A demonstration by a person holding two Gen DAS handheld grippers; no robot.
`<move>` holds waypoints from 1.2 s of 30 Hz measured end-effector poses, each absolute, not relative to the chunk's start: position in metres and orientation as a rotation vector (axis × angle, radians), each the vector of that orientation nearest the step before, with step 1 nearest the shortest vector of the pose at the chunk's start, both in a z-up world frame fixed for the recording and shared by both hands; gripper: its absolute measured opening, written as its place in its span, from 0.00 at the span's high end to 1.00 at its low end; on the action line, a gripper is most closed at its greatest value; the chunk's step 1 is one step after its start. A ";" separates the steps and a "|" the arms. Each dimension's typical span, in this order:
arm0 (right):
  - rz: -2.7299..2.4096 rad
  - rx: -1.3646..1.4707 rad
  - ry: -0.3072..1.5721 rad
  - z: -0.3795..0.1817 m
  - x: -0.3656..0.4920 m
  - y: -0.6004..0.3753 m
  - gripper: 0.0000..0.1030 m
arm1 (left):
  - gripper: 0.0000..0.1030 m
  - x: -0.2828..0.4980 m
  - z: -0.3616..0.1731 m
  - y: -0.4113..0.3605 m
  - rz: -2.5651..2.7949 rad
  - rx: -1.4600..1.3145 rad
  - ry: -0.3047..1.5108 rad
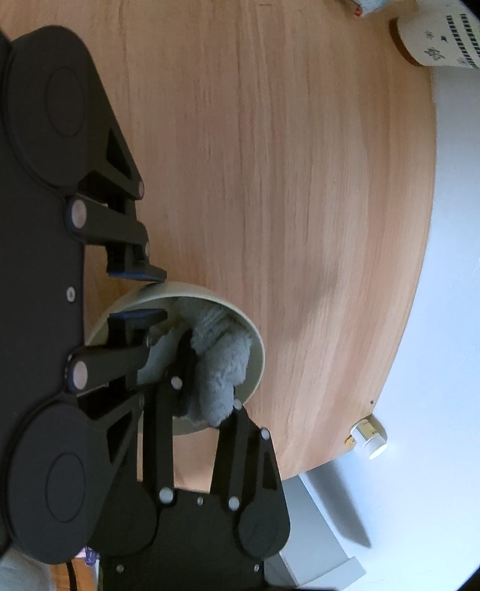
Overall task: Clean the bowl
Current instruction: 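Hold the bowl with the left tool while the right tool scrubs the inner wall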
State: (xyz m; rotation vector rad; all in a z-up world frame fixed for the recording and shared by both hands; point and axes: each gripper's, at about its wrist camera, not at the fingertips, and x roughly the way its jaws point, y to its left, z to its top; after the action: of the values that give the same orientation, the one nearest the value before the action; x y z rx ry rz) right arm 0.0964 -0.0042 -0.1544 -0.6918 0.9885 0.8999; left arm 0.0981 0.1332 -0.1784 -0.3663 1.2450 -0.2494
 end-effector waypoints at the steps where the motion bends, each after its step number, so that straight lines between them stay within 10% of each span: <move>1: 0.899 -0.684 1.005 -0.156 0.098 -0.005 0.83 | 0.86 0.097 -0.179 0.134 -0.249 -0.368 1.246; 36: 0.923 -0.582 1.206 -0.167 0.118 0.007 0.82 | 0.83 0.105 -0.186 0.124 -0.166 -0.372 1.261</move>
State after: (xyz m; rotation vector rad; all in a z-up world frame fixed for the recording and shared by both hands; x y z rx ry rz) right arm 0.1183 0.0068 -0.1671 -0.5822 1.2065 0.9231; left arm 0.1052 0.1235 -0.1864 -0.3717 1.2607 -0.1657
